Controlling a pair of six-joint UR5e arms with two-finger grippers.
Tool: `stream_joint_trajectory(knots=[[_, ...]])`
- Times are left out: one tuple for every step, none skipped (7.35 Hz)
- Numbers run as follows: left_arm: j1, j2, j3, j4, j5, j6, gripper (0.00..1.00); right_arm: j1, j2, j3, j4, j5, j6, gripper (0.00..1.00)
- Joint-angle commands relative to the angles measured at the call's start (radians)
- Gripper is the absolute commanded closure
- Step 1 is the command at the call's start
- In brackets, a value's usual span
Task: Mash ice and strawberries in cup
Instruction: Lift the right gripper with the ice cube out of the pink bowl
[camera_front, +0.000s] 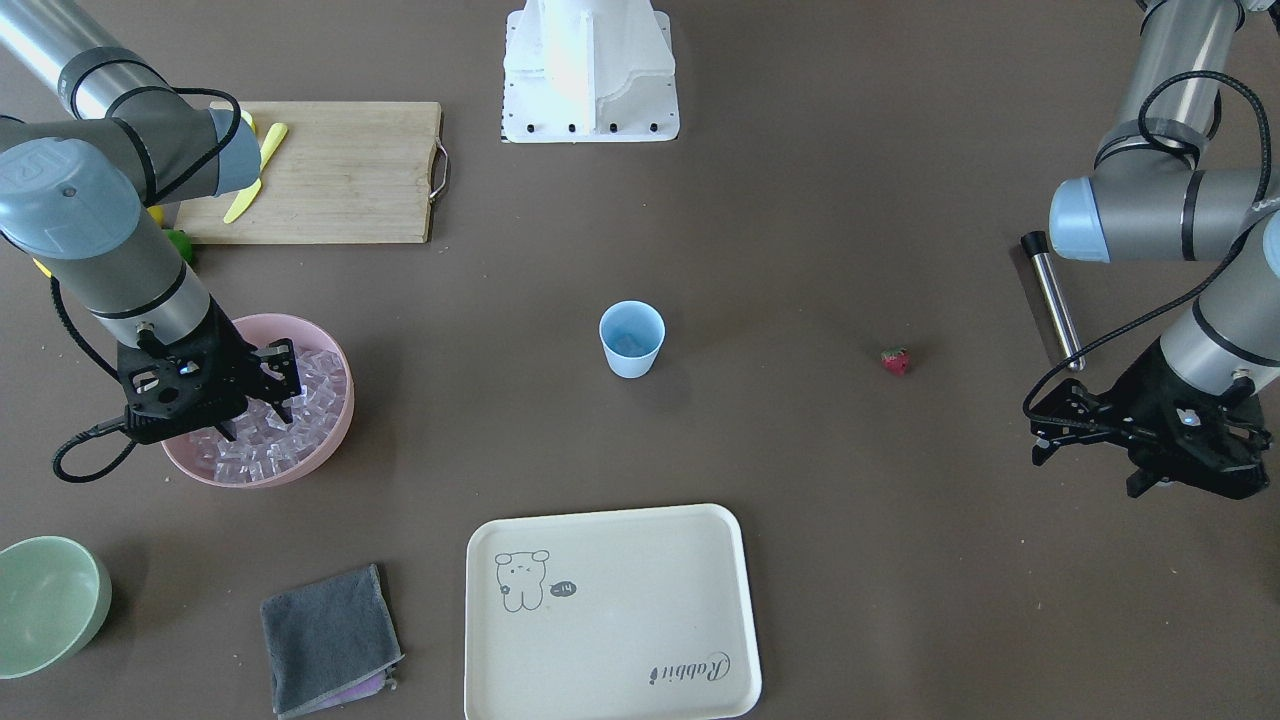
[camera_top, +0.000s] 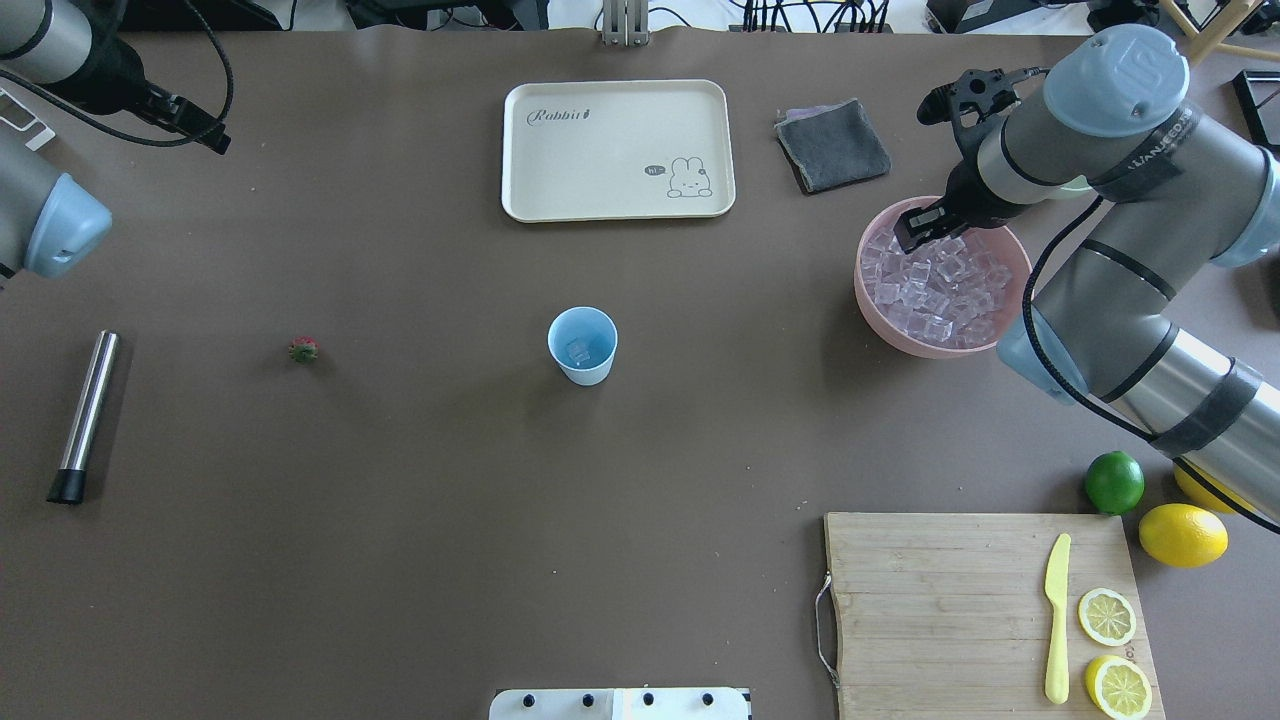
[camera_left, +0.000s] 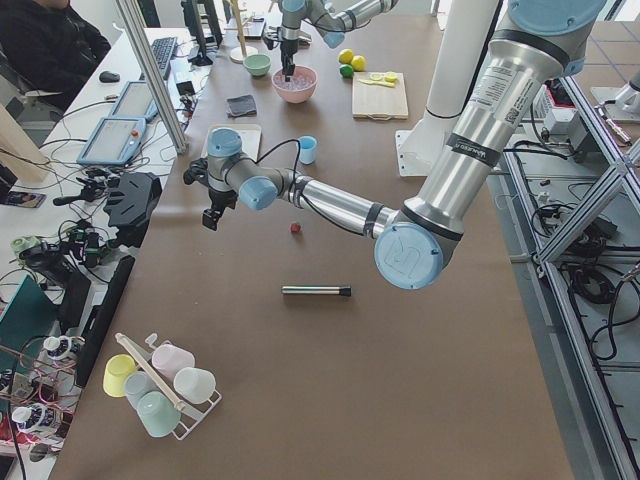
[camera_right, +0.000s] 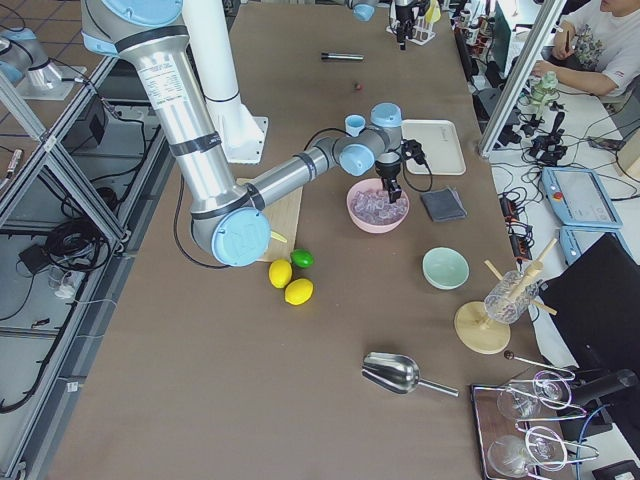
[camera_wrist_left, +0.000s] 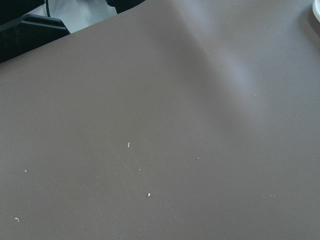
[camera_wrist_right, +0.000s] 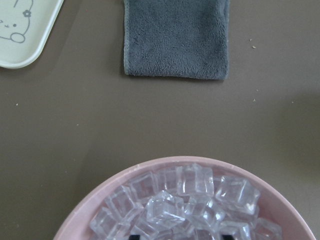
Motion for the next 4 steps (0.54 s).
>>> stream_joint_trajectory(knots=[[0.000, 0.000, 0.002, -0.001, 0.001, 0.000, 0.02, -0.026, -0.006, 0.000, 0.002, -0.025, 0.025, 0.31], [0.002, 0.000, 0.002, -0.001, 0.001, 0.000, 0.02, -0.029, -0.011, 0.003, 0.002, -0.027, 0.027, 0.31], [0.002, 0.000, 0.002, -0.001, 0.002, 0.000, 0.02, -0.033, -0.026, 0.008, 0.002, -0.030, 0.027, 0.32], [0.002, 0.000, 0.002, -0.003, 0.014, 0.000, 0.02, -0.035, -0.028, 0.009, 0.002, -0.031, 0.027, 0.36]])
